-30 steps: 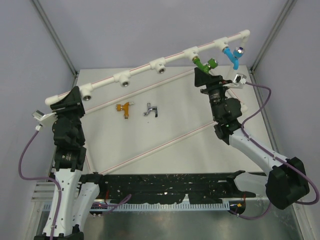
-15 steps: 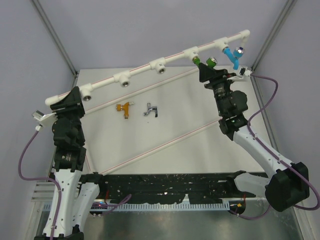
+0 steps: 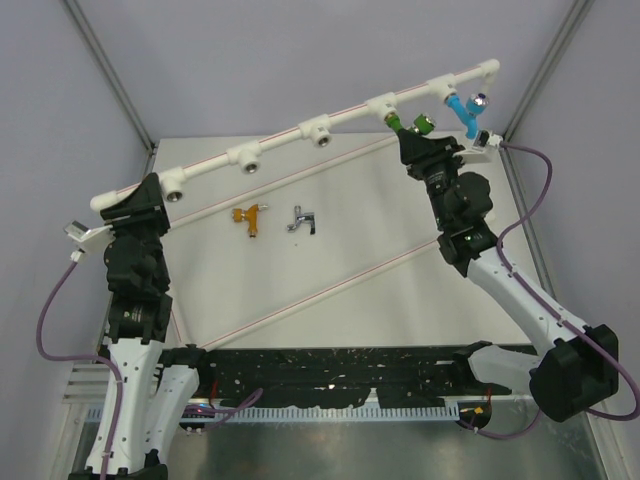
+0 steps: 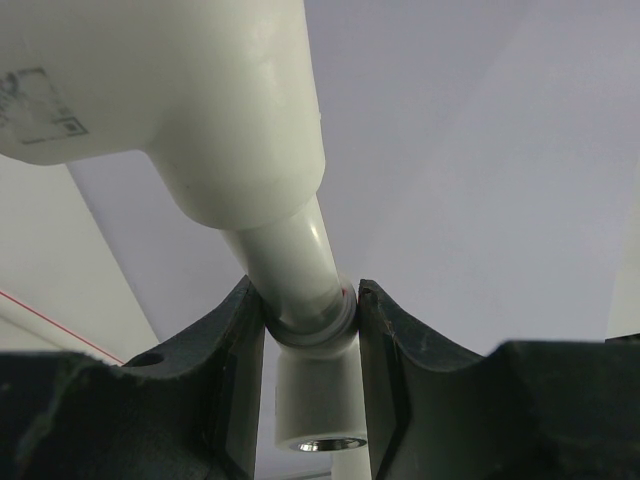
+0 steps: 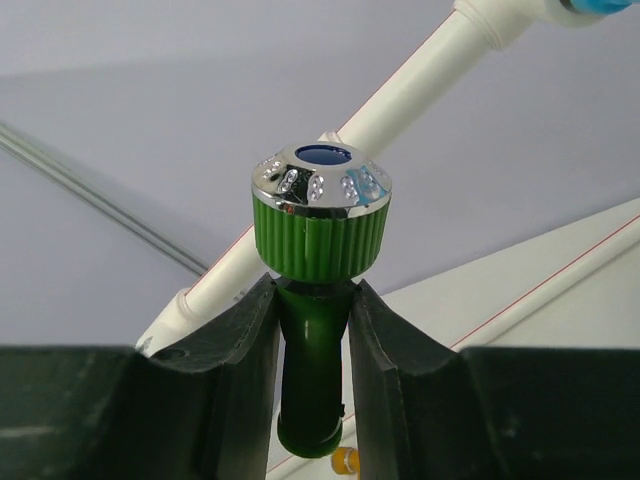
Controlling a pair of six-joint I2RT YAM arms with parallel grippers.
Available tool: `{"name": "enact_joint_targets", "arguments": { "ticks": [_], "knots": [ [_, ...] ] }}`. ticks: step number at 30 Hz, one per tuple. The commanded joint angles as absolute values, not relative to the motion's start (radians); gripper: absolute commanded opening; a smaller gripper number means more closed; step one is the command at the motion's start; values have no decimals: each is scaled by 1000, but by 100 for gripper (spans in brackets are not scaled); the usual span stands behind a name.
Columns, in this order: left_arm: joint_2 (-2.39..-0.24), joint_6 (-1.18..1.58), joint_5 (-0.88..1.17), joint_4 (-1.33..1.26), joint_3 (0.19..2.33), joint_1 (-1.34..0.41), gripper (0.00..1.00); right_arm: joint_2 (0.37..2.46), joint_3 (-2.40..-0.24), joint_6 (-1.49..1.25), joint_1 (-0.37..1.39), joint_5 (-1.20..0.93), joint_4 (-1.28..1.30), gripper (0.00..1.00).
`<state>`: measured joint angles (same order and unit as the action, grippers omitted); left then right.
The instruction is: Install the water faucets
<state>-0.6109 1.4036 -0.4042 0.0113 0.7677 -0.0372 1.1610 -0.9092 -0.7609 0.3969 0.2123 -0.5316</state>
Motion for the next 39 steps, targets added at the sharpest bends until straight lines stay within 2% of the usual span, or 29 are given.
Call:
{"name": "enact_joint_targets", "arguments": {
  "ticks": [1, 9, 13, 15, 17, 22, 26, 28, 32, 35, 39],
  "knots": [
    [-615, 1394, -325, 9, 779, -55, 0, 1166, -1002, -978, 413, 238, -483, 5],
    [-620, 1408, -316, 9, 781, -57, 0, 1163, -1037, -1268, 483, 363, -460, 5],
    [-617, 1408, -318, 9, 782, -57, 0, 1169, -1043, -1350, 500, 405, -472, 8],
    [-615, 1408, -318, 12, 782, -58, 0, 1175, -1020, -1390, 502, 411, -527, 14],
    [-611, 1408, -319, 17, 782, -58, 0, 1172, -1006, -1375, 502, 416, -560, 22],
    [-607, 1407, -327, 26, 782, -58, 0, 1152, -977, -1278, 500, 413, -612, 65],
    [-604, 1407, -333, 35, 779, -60, 0, 1109, -924, -1233, 499, 422, -638, 82],
    [-603, 1405, -336, 43, 776, -60, 0, 1083, -887, -1207, 499, 425, -649, 95],
    [-595, 1391, -353, 55, 776, -58, 0, 1004, -789, -1140, 499, 445, -658, 96],
    [-594, 1367, -368, 63, 773, -58, 0, 940, -703, -989, 499, 445, -652, 96],
    [-588, 1313, -387, 67, 769, -58, 9, 823, -637, -722, 499, 368, -591, 95]
  ]
}}
